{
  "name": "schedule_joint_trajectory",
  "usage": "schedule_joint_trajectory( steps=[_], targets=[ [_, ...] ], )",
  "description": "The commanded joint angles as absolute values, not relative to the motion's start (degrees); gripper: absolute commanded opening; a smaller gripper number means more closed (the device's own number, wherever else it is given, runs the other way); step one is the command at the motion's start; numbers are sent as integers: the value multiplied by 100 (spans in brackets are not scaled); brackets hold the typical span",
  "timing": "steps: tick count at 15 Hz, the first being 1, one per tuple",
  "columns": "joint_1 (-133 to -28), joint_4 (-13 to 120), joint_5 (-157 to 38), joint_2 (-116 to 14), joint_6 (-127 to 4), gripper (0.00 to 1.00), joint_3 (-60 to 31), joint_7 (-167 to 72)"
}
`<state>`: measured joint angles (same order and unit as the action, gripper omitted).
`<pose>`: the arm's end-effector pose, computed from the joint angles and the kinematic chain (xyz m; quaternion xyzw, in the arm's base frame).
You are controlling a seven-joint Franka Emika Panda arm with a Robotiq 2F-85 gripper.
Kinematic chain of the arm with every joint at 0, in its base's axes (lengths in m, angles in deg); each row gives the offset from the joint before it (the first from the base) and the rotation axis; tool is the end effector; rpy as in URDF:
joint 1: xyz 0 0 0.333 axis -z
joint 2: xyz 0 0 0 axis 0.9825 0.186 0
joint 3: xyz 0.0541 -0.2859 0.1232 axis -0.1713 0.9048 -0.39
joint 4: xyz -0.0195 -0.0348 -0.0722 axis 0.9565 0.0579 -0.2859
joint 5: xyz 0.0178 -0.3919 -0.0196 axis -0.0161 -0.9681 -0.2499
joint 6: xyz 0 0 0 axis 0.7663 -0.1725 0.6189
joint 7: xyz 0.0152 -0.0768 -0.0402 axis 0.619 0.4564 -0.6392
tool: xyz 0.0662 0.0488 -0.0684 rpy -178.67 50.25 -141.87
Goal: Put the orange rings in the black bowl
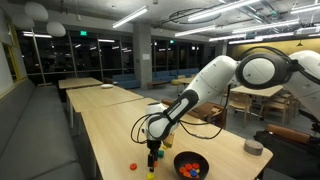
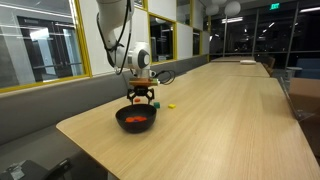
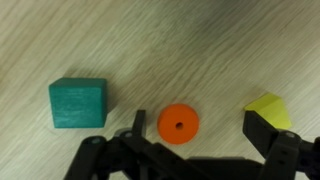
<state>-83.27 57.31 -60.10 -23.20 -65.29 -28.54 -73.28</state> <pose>0.6550 0.1563 0.1580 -0.9530 -0.2993 0.0081 0.0455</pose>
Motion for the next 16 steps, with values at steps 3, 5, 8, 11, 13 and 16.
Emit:
schedule_joint_trajectory(
  steps=[3, 5, 8, 11, 13, 16],
  targets=[
    [-8361, 5807, -6124, -2426, -6562, 72, -2840, -7388],
    [-8370, 5817, -6162, -2443, -6574, 58, -2823, -7384],
    [-8387, 5831, -6235, -2485, -6572, 33, -2789, -7367],
    [-8427, 5848, -6330, -2555, -6498, 21, -2745, -7327],
    [-8427, 5936, -6393, -2696, -6471, 22, -2740, -7307],
    [-8370, 6164, -6377, -3058, -6459, 22, -2740, -7271]
  ],
)
